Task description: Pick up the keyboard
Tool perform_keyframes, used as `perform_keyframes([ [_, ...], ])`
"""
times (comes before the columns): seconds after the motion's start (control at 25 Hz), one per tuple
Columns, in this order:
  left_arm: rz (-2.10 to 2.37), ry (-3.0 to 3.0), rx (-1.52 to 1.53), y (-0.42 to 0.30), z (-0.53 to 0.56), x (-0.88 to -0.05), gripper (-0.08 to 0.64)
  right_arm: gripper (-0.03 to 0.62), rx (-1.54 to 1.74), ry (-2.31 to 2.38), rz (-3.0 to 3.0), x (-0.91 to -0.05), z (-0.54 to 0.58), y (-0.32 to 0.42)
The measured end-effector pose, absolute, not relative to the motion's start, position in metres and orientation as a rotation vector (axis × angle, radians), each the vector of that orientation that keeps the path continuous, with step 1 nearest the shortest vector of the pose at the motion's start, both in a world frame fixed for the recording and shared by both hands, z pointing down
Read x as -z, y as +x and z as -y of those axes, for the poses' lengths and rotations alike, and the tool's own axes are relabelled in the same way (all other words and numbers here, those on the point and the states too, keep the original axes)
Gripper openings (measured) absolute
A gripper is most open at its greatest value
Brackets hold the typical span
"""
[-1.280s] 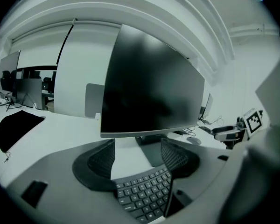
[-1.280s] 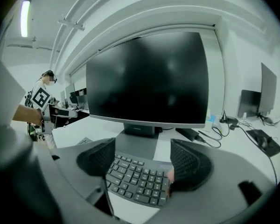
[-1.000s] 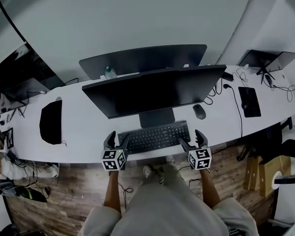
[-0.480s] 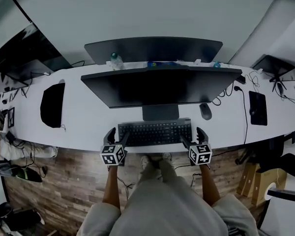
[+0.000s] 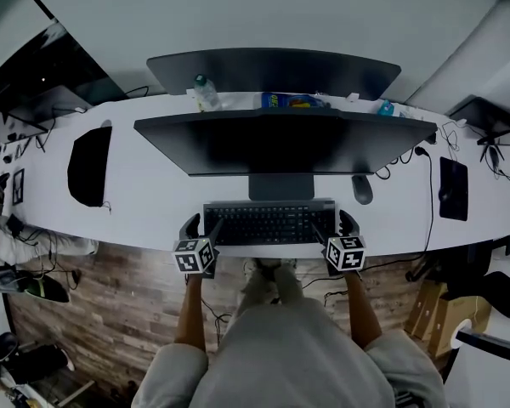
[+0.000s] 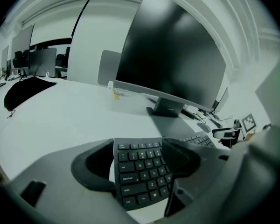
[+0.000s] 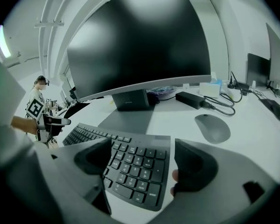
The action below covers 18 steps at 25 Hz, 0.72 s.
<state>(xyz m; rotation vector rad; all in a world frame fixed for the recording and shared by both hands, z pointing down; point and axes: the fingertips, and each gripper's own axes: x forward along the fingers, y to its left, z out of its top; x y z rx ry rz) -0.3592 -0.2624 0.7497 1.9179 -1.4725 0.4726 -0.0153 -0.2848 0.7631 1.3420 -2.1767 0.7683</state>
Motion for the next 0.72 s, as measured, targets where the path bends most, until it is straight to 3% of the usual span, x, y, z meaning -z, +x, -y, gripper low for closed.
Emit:
perform_keyframes([
  [0.72, 1.428, 1.863, -0.471, -0.359, 0.284, -0.783, 0.302, 0.402, -0.951, 1.373, 2.106, -0.802, 0.318, -0.016],
])
